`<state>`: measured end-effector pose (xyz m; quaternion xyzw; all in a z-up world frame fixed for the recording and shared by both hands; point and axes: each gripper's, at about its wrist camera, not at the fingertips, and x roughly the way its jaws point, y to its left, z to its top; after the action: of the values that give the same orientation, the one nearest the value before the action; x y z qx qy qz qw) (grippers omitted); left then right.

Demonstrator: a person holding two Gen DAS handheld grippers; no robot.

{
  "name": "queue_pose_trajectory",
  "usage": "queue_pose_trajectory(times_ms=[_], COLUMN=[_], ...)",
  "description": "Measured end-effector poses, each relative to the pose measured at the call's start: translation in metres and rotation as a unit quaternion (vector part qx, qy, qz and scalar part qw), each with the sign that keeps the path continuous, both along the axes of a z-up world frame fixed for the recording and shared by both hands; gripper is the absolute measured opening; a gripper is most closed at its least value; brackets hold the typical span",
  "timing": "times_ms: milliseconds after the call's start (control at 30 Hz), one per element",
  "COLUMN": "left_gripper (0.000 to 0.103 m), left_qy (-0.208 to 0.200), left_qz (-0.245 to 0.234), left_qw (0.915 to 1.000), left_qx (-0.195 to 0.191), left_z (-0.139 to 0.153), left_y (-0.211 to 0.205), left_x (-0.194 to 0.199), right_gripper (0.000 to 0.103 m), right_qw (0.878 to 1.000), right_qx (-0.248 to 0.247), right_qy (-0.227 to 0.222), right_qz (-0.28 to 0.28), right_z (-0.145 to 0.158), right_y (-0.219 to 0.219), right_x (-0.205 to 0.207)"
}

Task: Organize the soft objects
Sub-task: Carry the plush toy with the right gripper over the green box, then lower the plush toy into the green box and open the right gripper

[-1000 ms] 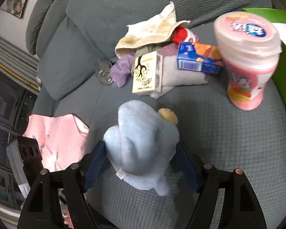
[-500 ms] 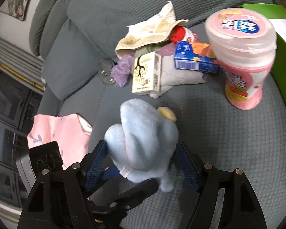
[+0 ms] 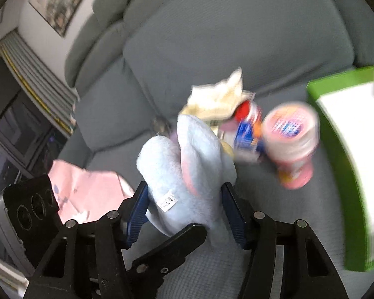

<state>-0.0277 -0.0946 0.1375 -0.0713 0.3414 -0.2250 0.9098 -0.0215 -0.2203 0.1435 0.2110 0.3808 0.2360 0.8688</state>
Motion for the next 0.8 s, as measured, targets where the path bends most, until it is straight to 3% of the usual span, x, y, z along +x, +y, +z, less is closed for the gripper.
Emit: queue_pose_trajectory(times_ms=[167, 367, 567, 800], left_gripper=[0.069, 0.069, 0.069, 0.068], left_qy=[-0.037, -0.053, -0.034, 0.031], left_qz=[-0.052, -0.106, -0.149, -0.168], left_qw=[0.9979, 0.9927, 0.9877, 0.9849], left_qx=[0.007, 0.023, 0.031, 0.030], left_z=[0.024, 0.028, 0.015, -0.015], left_y=[-0.047, -0.108, -0.146, -0.176], left_x=[-0.001, 0.012, 0.026, 0.044], right_gripper=[0.061, 0.061, 0.061, 0.061], right_qw=[0.996, 0.985, 0.973, 0.960], right_qx=[0.029, 0.063, 0.092, 0.099], right_qy=[-0.046, -0.065, -0.035, 0.030], right_qz=[-0.066, -0.146, -0.211, -0.261], right_z=[0.020, 0.021, 0.002, -0.022], right_y=[-0.056, -0.119, -0.163, -0.192], right_x=[-0.021, -0.036, -0.040, -0.037])
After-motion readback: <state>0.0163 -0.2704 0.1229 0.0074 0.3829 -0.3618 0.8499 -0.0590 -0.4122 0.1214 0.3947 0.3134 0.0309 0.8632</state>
